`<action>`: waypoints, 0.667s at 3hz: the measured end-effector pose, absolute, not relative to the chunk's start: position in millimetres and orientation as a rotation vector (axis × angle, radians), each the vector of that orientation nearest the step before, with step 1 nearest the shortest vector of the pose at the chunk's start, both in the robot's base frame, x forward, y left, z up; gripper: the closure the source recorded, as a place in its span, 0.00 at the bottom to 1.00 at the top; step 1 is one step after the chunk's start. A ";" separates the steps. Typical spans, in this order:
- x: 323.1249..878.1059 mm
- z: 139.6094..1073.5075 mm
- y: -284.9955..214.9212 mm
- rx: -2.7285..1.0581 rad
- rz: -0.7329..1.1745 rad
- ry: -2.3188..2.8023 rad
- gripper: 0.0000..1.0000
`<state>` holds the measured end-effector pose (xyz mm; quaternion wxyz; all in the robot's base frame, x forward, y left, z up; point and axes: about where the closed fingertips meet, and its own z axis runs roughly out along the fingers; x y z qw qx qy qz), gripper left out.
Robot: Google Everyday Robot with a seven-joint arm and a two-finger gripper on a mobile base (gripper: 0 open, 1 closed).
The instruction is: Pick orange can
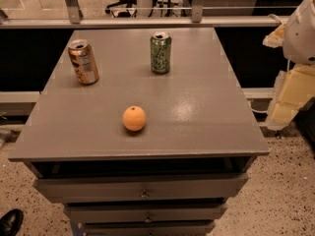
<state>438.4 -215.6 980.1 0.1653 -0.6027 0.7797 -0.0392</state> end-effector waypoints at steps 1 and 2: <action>438.4 980.1 -215.6 -1.717 -0.112 2.221 0.00; 451.1 975.9 -205.1 -1.694 -0.061 2.182 0.00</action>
Offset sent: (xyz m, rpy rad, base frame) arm 0.0376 0.0293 -0.0168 0.1613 -0.0276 0.0343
